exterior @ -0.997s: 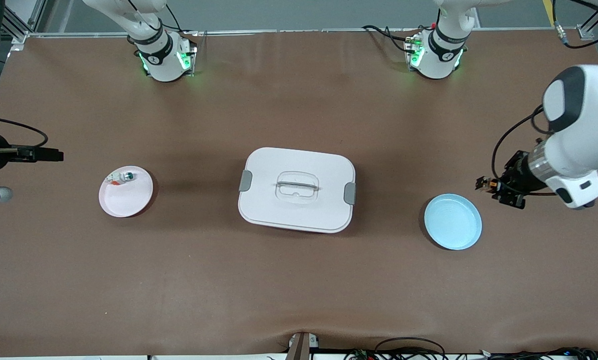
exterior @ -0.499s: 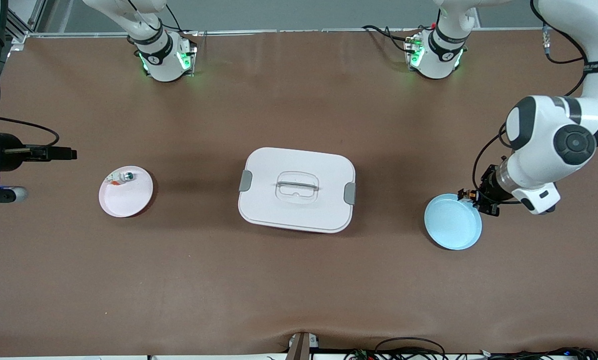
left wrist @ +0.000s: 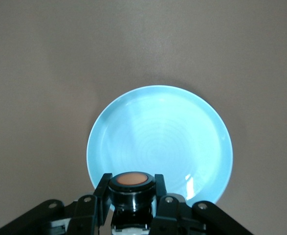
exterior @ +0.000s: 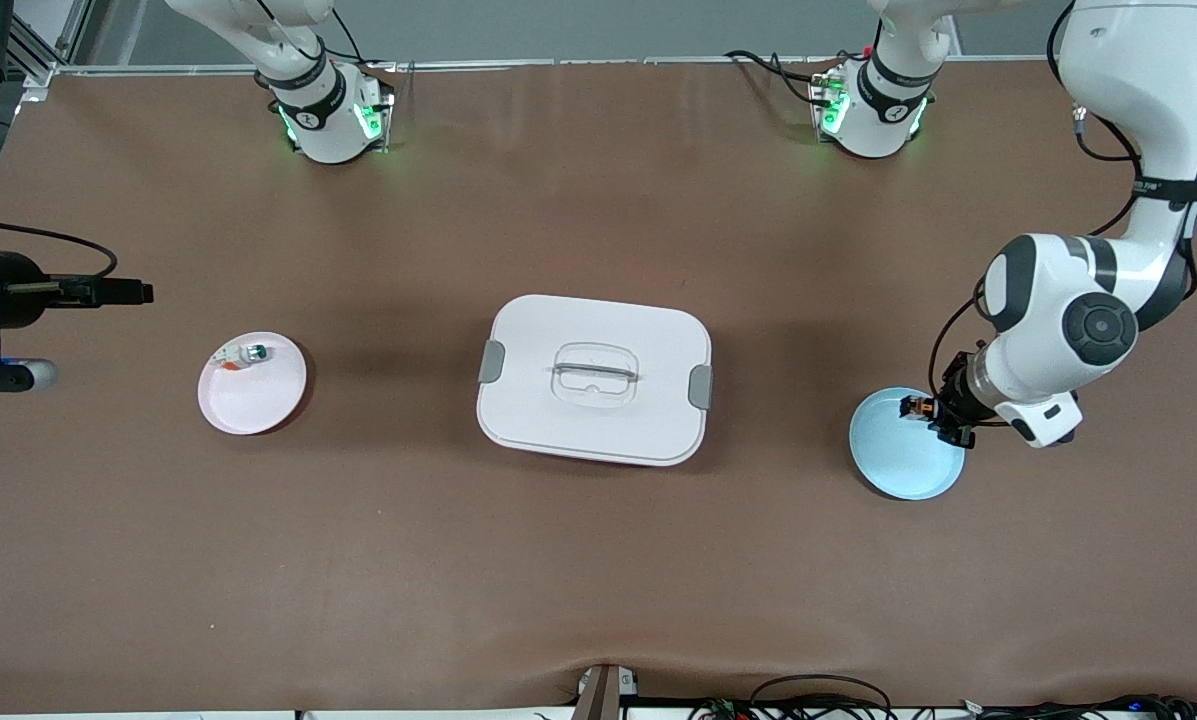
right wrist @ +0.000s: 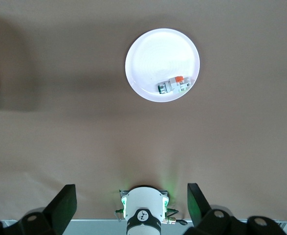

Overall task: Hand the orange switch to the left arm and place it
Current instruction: 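Lower the switch onto the light-blue plate and open the left gripper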

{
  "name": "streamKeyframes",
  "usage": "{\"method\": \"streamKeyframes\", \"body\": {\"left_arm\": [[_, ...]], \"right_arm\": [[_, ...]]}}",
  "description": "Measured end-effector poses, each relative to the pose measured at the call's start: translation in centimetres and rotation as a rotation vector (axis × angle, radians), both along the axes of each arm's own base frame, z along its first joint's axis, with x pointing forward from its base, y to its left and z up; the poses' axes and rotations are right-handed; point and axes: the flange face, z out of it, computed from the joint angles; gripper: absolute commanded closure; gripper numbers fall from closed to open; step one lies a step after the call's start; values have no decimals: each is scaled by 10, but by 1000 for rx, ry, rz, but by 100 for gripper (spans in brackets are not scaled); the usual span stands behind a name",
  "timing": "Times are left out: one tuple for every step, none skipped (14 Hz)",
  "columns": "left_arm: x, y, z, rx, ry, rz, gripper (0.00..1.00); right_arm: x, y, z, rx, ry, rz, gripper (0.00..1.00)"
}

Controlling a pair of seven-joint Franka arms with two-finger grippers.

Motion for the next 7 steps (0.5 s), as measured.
{"method": "streamKeyframes", "body": {"left_arm": [[1, 3, -7, 9, 1, -1, 100], [1, 8, -12, 12, -1, 2, 100], [2, 14, -18, 11, -1, 10, 100], [2, 21, -24, 10, 4, 20, 100], [2, 28, -31, 9, 10, 31, 100], [1, 34, -37, 7, 18, 41, 100], [1, 39, -43, 6, 25, 49, 100]], "right_arm": [[1, 1, 3, -1, -22, 1, 0], [2, 3, 7, -3, -40, 5, 0], [2, 6, 11, -3, -52, 8, 0], [1, 8, 14, -4, -61, 11, 0], [1, 10, 16, -6, -66, 14, 0], [1, 11, 18, -9, -69, 15, 0], [1, 13, 18, -12, -72, 16, 0]]}}
